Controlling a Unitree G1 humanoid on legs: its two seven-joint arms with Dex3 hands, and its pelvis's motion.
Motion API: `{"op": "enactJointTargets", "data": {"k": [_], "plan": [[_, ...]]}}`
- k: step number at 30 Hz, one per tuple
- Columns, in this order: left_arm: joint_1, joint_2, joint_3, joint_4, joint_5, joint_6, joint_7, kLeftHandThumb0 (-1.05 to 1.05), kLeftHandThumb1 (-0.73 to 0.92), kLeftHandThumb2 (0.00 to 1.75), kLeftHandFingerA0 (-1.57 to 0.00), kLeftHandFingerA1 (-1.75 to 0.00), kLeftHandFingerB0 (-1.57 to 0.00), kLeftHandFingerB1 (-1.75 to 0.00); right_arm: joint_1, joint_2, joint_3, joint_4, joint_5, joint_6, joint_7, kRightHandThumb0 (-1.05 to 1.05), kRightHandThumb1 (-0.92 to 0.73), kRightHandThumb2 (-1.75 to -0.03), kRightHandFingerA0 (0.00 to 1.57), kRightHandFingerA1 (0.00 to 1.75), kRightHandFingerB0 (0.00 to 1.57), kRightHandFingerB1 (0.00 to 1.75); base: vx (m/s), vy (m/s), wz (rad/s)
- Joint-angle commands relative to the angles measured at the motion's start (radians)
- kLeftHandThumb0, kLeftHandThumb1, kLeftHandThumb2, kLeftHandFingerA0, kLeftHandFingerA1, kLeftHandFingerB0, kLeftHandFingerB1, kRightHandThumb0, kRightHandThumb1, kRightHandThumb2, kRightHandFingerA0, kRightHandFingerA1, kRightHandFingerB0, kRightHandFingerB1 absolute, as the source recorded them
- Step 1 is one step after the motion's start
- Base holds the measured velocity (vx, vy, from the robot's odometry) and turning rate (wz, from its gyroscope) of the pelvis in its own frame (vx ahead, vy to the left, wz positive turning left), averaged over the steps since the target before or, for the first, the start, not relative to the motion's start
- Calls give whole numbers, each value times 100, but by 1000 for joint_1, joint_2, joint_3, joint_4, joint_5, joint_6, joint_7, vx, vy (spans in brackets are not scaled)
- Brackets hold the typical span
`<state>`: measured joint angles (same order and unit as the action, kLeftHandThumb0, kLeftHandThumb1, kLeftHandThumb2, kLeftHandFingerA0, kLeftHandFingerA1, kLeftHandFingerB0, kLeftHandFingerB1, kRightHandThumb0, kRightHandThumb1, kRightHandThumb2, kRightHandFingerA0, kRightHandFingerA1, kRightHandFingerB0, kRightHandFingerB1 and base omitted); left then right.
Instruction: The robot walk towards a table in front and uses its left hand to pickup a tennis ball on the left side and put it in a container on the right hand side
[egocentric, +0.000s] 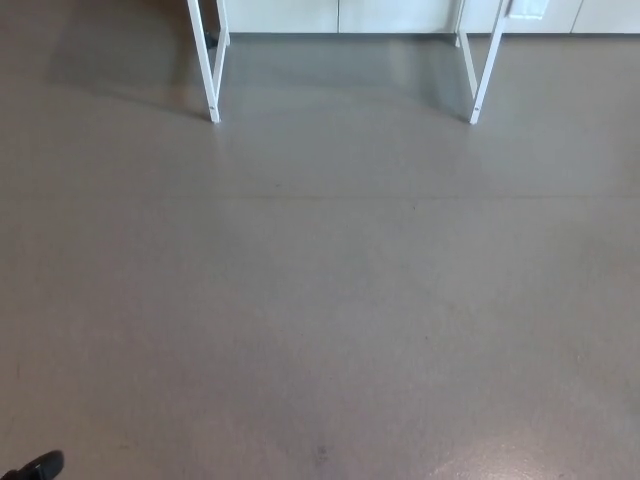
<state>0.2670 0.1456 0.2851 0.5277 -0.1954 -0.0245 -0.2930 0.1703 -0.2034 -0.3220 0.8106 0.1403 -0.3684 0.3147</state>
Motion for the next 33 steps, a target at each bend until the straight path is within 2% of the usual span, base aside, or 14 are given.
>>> {"op": "enactJointTargets", "data": {"k": [1,9,16,18,24,28,29,33], "plan": [[-20,9,-6,13,11,-35,18,-4,61,57,-26,-39,-25,-33,-23,-25,1,10,2,-23,-18,-38,-53,-56,47,38,29,32,82,-6,-5],[-25,18,-25,21,31,-58,32,-8,60,57,-26,-40,-26,-33,-37,-31,1,22,13,-23,-11,-41,-53,-57,47,38,29,32,-97,-12,5],[-16,20,-23,35,25,-76,25,-7,59,57,-26,-40,-26,-33,-29,-37,13,31,-2,-40,-21,-44,-53,-56,48,38,30,32,104,311,9],[97,17,-34,33,40,-94,11,-10,60,57,-25,-38,-25,-32,79,-39,20,34,-14,-81,2,-44,-53,-56,46,38,29,32,189,176,6],[137,28,-50,110,54,-169,-3,-11,61,58,-25,-39,-24,-32,124,-44,32,99,-25,-140,-1,-40,-54,-57,48,40,30,34,222,13,8],[137,29,-55,123,56,-190,7,-10,60,57,-26,-40,-25,-33,123,-47,39,117,-28,-157,-6,-41,-54,-57,48,39,31,33,202,-142,14],[143,33,-60,128,61,-194,6,-16,56,57,-25,-39,-24,-33,129,-48,37,120,-21,-155,1,-50,-49,-55,46,39,30,33,230,-234,18],[166,42,-69,150,67,-209,5,-16,55,57,-25,-37,-23,-32,164,-49,46,109,-24,-155,5,-47,-50,-55,47,39,31,33,381,-28,11]]}}
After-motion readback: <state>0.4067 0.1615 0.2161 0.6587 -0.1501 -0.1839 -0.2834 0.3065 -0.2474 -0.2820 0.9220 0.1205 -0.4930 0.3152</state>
